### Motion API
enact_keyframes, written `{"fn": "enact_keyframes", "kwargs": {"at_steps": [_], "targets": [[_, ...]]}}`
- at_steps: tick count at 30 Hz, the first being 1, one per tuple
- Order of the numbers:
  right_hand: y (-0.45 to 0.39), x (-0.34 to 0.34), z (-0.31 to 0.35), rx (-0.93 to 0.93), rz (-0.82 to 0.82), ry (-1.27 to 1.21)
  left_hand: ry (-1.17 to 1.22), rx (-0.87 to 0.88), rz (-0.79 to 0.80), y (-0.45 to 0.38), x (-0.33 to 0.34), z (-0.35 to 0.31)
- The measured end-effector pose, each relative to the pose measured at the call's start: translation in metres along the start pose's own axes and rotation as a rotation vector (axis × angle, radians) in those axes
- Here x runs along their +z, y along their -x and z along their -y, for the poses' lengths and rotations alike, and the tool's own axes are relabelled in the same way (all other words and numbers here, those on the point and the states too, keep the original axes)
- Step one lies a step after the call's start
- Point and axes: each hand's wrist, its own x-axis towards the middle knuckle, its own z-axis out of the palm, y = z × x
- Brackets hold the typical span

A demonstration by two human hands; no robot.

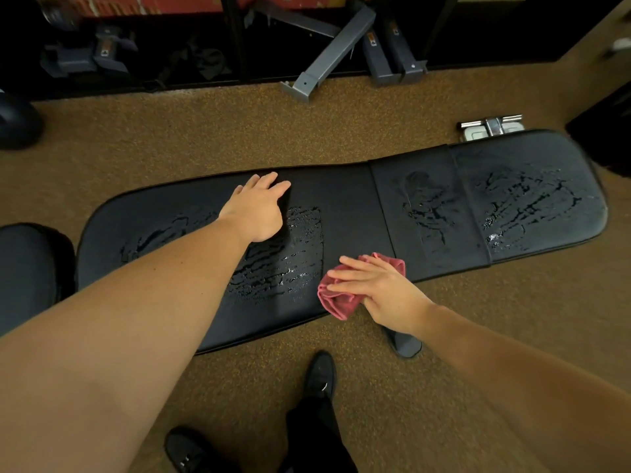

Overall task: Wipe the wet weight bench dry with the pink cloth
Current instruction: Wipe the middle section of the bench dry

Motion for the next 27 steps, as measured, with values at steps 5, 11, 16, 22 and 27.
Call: {"fn": "enact_keyframes", "kwargs": {"at_steps": [5,11,16,22,27], "targets": [[0.001,-0.016,0.014,0.163,0.018,-0.221,0.021,-0.005,0.041,0.0,-0.005,-0.001],[-0.043,-0.087,0.033,0.446,-0.433,-0.601,0.077,-0.022,0.041,0.001,-0.014,-0.005],[-0.103,-0.136,0.004,0.504,-0.789,-0.93,0.071,-0.003,0.054,-0.005,-0.012,0.002],[-0.12,-0.112,-0.033,0.731,-0.348,-0.232,0.074,-0.006,0.052,-0.005,-0.011,0.002],[-0.126,-0.096,-0.026,0.403,-0.375,0.179,0.073,-0.008,0.054,-0.004,-0.012,0.002]]}}
